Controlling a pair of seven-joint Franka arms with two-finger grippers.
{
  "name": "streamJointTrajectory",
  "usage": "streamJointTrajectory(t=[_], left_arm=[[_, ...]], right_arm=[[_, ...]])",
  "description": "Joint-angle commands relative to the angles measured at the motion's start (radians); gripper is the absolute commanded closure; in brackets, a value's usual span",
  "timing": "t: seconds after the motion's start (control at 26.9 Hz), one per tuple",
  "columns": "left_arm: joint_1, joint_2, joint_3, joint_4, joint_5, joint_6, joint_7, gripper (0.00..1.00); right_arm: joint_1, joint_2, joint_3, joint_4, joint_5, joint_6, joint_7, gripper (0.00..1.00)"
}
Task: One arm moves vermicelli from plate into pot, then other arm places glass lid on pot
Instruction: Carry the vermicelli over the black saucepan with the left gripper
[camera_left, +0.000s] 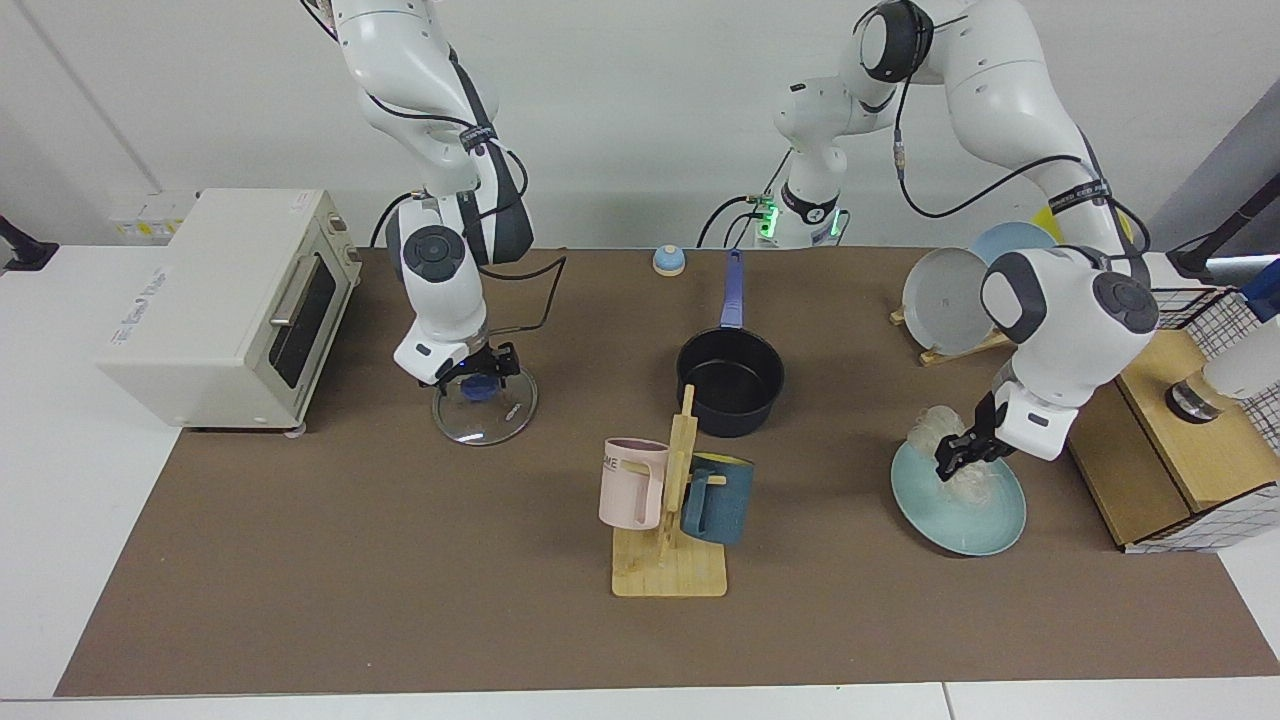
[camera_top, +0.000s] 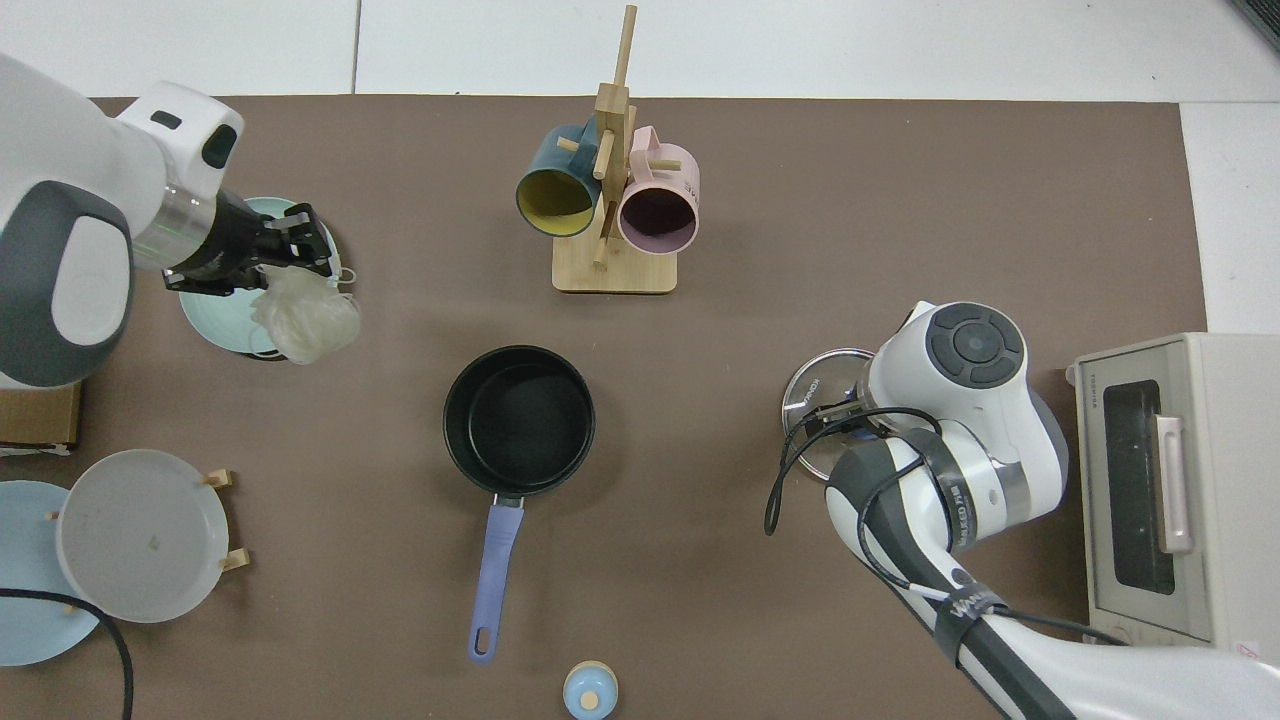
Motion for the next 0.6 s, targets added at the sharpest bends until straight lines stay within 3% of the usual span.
streamJointTrajectory(t=[0.0,0.11,0.34,0.56], left_arm=[[-0.005,-0.076,-0.106,-0.102,-0.01,0.004,-0.141,1.0],[-0.005,-0.12,-0.16,-0.182,-0.023,0.043,-0.181,1.0],[-0.007,-0.188,-0.205,-0.361,-0.095,0.15,-0.171,1.0],[-0.01,-0.22,-0.212,-0.457,-0.148,0.245,-0.158,1.0]], right_arm=[[-0.004,-0.008,0.003,-0.026,-0.013,0.034,0.007,0.01],[-0.004,-0.008,0.003,-0.026,-0.013,0.034,0.009,0.11],[-0.004,-0.008,0.003,-0.025,-0.013,0.031,0.009,0.51],[-0.002,-0.008,0.003,-0.006,-0.013,0.016,0.007,0.77]])
